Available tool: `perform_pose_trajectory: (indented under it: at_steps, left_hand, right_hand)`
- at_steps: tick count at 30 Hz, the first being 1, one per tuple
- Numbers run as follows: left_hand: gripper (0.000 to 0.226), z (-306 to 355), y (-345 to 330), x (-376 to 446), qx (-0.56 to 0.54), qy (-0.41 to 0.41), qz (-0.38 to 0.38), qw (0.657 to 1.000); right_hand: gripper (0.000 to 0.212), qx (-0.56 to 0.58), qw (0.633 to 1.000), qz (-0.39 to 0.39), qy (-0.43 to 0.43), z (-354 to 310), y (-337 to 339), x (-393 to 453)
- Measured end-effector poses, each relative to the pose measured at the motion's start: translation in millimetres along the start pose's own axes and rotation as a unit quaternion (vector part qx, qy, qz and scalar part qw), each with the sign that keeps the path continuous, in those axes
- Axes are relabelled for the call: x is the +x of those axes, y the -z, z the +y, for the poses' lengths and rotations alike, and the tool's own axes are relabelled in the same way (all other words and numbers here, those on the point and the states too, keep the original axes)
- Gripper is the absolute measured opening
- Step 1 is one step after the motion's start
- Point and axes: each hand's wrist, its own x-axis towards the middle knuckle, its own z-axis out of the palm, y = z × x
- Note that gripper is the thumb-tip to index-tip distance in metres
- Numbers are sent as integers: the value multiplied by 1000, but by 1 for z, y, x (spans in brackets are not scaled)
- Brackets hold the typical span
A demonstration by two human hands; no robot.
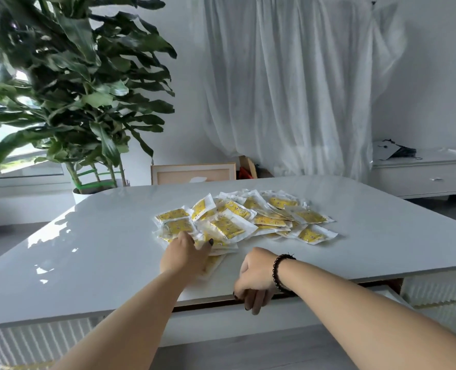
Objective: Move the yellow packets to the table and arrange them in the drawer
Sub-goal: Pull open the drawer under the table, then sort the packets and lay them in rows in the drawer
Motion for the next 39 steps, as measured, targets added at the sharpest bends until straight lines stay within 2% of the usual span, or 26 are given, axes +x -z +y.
perform_pose_trajectory:
  at_steps: [3,6,10,13,17,19,21,24,27,31,33,35,37,39]
  left_hand:
    - [61,4,-17,-1,52,10,5,999]
    - [68,8,-18,7,51,2,-13,999]
    - [63,3,-13,22,-29,0,-54,998]
    - [57,0,-12,30,-151,23,-65,986]
    - [46,0,-11,32,-314,54,6,948]
    - [43,-1,-10,32,-376,68,52,923]
    - [41,-2,-9,32,-413,74,89,903]
    - [40,-1,-8,32,-429,61,112,894]
    - [33,2,-6,33,-426,71,139,891]
    - [26,8,-1,36,-448,85,167,874]
    - [21,13,1,37,-467,87,176,862]
    - [17,17,1,36,-476,90,179,856]
    - [14,19,-1,37,-480,94,180,854]
    - [15,20,1,41,-479,93,187,853]
  right_hand:
    - [8,46,999,14,22,3,2,14]
    - [9,114,981,141,64,7,5,36]
    - [16,166,936,305,66,15,13,71]
    - [17,123,904,408,26,18,18,95]
    - [53,76,885,460,-12,7,16,104]
    - [63,53,891,451,-12,5,14,106]
    - [70,82,898,432,-2,8,16,109]
    - [58,205,874,437,46,19,19,121]
    - [38,310,818,483,41,28,24,132]
    - [24,360,737,572,-10,35,36,134]
    - [23,372,715,592,3,32,40,128]
    - [23,349,734,577,83,27,36,123]
    - [29,260,793,518,190,20,24,118]
    - [35,103,856,442,249,17,14,112]
